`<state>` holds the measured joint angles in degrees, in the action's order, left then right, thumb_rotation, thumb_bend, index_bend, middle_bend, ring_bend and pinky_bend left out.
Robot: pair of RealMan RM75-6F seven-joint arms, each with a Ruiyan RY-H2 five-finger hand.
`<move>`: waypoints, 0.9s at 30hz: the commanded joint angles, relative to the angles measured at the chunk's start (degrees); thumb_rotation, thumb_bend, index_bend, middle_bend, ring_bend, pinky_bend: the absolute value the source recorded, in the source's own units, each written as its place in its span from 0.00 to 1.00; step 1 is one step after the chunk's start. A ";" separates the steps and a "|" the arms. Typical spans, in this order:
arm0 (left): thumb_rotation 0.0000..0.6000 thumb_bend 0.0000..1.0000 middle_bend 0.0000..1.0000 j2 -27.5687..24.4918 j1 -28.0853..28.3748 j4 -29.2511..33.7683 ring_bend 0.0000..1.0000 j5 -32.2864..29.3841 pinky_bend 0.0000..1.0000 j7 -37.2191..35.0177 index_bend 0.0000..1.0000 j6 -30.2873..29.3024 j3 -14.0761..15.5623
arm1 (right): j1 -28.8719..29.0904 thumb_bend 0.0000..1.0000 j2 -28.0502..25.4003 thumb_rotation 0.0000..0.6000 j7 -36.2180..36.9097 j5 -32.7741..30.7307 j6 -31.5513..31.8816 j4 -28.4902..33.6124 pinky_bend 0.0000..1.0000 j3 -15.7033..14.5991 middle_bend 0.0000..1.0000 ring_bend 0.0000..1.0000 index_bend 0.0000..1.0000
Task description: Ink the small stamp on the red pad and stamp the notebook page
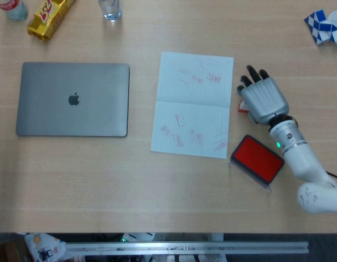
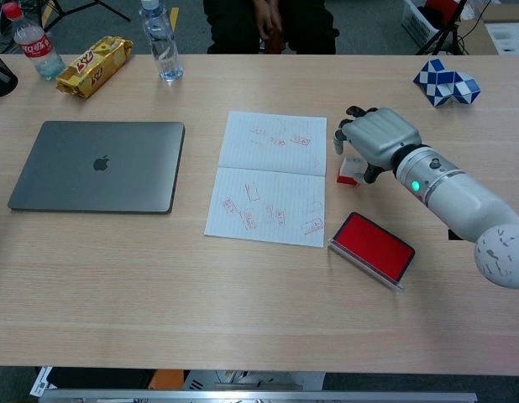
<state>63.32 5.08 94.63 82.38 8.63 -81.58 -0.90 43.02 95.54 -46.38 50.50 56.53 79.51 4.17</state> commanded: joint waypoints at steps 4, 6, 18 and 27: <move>1.00 0.21 0.00 -0.17 -0.06 0.08 0.00 -0.23 0.02 -0.03 0.00 0.17 0.05 | 0.36 0.23 0.56 1.00 -0.72 -0.69 0.46 -0.97 0.19 0.47 0.26 0.07 0.41; 1.00 0.21 0.00 -0.23 -0.06 0.14 0.00 -0.30 0.02 0.01 0.00 0.27 0.07 | 0.41 0.23 0.60 1.00 -0.97 -1.10 0.44 -1.25 0.19 0.54 0.26 0.07 0.41; 1.00 0.21 0.00 -0.43 0.03 0.60 0.00 -0.83 0.02 0.49 0.00 0.71 0.02 | 0.66 0.23 0.26 1.00 -0.40 -2.24 -0.33 -2.69 0.19 1.04 0.27 0.08 0.41; 1.00 0.21 0.00 -0.73 -0.03 0.96 0.00 -0.86 0.02 0.51 0.00 0.76 0.11 | 0.09 0.23 -0.20 1.00 0.96 0.52 0.49 -1.11 0.20 0.07 0.29 0.10 0.47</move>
<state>62.58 5.05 95.59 81.53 9.13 -80.81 -0.78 43.18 95.38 -45.51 50.92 56.93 78.35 4.29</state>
